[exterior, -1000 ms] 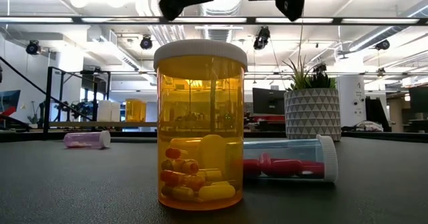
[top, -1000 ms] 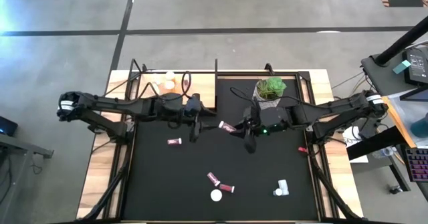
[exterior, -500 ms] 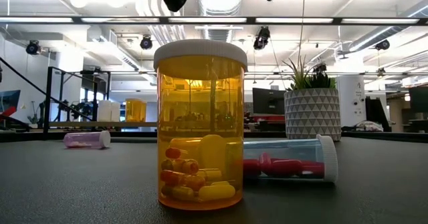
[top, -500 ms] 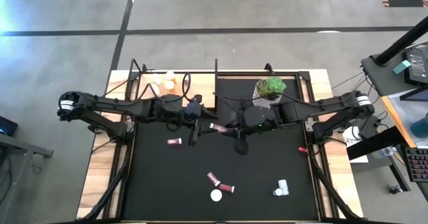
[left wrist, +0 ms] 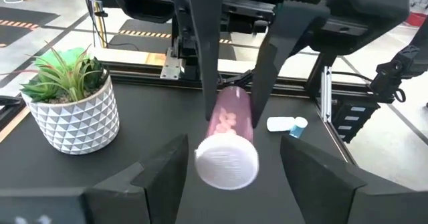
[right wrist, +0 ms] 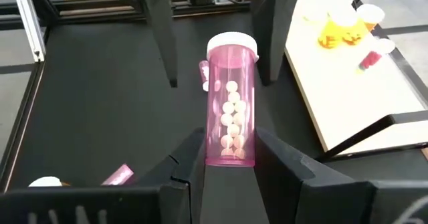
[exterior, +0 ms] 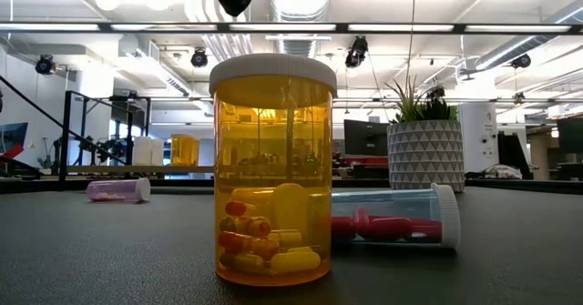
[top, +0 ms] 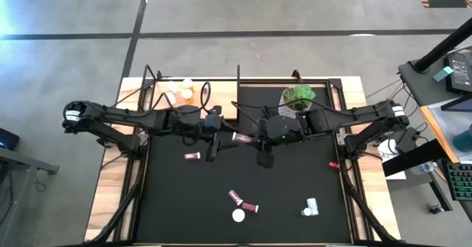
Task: Pick and place medicine bottles onto shelf by color
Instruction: Put the top right pink pill bottle on the shelf
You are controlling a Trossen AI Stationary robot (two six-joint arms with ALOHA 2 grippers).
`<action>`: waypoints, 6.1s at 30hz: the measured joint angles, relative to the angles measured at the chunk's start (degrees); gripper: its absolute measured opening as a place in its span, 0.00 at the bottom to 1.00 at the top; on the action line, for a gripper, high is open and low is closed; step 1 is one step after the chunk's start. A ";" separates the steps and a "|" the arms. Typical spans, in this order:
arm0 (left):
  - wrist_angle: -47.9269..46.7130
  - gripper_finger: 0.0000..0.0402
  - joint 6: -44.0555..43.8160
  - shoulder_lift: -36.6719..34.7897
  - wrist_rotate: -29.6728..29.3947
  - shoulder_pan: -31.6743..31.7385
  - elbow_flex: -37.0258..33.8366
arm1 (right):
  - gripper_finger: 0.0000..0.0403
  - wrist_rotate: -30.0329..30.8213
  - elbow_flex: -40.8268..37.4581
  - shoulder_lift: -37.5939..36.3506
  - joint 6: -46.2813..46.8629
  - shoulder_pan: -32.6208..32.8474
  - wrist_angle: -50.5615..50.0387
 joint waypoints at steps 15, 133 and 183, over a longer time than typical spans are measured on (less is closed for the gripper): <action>0.00 0.44 0.05 -0.02 -0.84 0.00 0.00 | 0.25 0.00 -0.02 -0.02 -0.13 0.11 0.00; -69.06 0.25 6.23 41.68 -5.50 38.34 43.85 | 0.54 14.08 -41.74 -37.60 -6.89 -0.02 24.81; -72.86 0.25 6.15 41.73 -5.93 29.86 41.97 | 0.54 16.43 -41.40 -37.38 -3.50 -0.02 25.07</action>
